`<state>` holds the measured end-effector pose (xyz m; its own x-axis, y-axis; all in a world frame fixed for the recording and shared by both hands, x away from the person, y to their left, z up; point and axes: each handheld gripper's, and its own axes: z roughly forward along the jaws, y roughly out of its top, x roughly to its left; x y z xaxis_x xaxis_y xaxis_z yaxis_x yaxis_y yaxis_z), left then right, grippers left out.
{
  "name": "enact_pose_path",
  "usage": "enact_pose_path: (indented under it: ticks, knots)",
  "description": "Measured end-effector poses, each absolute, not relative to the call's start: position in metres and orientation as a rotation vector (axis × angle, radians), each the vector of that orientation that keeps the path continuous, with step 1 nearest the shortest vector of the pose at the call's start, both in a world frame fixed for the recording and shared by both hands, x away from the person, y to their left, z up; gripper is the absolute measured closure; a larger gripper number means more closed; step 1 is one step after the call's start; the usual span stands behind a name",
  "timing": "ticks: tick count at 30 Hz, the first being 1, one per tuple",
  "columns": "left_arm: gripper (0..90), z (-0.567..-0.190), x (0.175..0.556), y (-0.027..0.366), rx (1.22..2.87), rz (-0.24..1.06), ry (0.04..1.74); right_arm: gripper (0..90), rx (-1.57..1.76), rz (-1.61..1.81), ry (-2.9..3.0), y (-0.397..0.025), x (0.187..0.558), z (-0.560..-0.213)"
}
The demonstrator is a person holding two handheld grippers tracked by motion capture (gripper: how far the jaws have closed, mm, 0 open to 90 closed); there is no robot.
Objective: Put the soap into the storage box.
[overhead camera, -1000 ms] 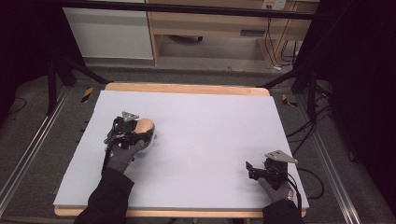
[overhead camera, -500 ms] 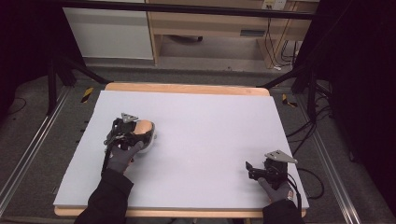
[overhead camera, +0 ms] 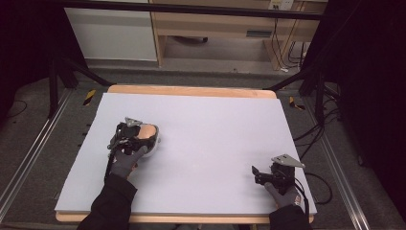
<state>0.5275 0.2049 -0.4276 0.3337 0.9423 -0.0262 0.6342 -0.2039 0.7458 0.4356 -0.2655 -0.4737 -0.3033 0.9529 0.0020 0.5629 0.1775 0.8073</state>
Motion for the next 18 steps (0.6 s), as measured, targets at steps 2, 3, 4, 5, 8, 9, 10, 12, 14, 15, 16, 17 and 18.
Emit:
enact_pose_path:
  ticks: [2, 3, 4, 5, 8, 9, 10, 12, 14, 15, 16, 17, 18]
  knots:
    - [32.0, -0.4283, 0.5277, 0.2047, 1.932, 0.588, 1.382, 6.8, 1.422, 0.988, 1.942, -0.2655, 0.4356, -0.4737]
    - [32.0, -0.4286, 0.5278, 0.2047, 1.934, 0.588, 1.383, 6.7, 1.421, 0.99, 1.943, -0.2656, 0.4356, -0.4737]
    - [32.0, -0.4291, 0.528, 0.2046, 1.933, 0.588, 1.384, 6.7, 1.422, 0.988, 1.943, -0.2655, 0.4357, -0.4737]
    - [32.0, -0.4295, 0.5281, 0.2048, 1.932, 0.589, 1.385, 6.7, 1.422, 0.988, 1.943, -0.2655, 0.4356, -0.4737]
    - [32.0, -0.4304, 0.5282, 0.2049, 1.934, 0.589, 1.387, 6.7, 1.421, 0.989, 1.943, -0.2656, 0.4357, -0.4737]
    - [32.0, -0.4307, 0.5282, 0.205, 1.935, 0.588, 1.388, 6.7, 1.422, 0.988, 1.943, -0.2655, 0.4356, -0.4737]
    - [32.0, -0.431, 0.5282, 0.2052, 1.933, 0.586, 1.389, 6.7, 1.422, 0.988, 1.942, -0.2655, 0.4356, -0.4737]
    - [32.0, -0.4312, 0.528, 0.2053, 1.931, 0.585, 1.389, 6.7, 1.421, 0.989, 1.942, -0.2655, 0.4356, -0.4737]
    - [32.0, -0.4313, 0.528, 0.2054, 1.93, 0.583, 1.389, 6.7, 1.425, 0.989, 1.943, -0.2654, 0.4354, -0.4735]
    - [32.0, -0.4315, 0.528, 0.2056, 1.93, 0.578, 1.388, 6.7, 1.425, 0.989, 1.943, -0.2653, 0.4354, -0.4735]
    - [32.0, -0.4316, 0.5279, 0.2056, 1.93, 0.579, 1.386, 6.7, 1.426, 0.99, 1.942, -0.2653, 0.4354, -0.4735]
    - [31.9, -0.4318, 0.5277, 0.2055, 1.93, 0.581, 1.384, 6.7, 1.425, 0.99, 1.942, -0.2654, 0.4353, -0.4734]
    - [31.9, -0.432, 0.5277, 0.2053, 1.93, 0.584, 1.383, 6.7, 1.426, 0.991, 1.941, -0.2653, 0.4354, -0.4734]
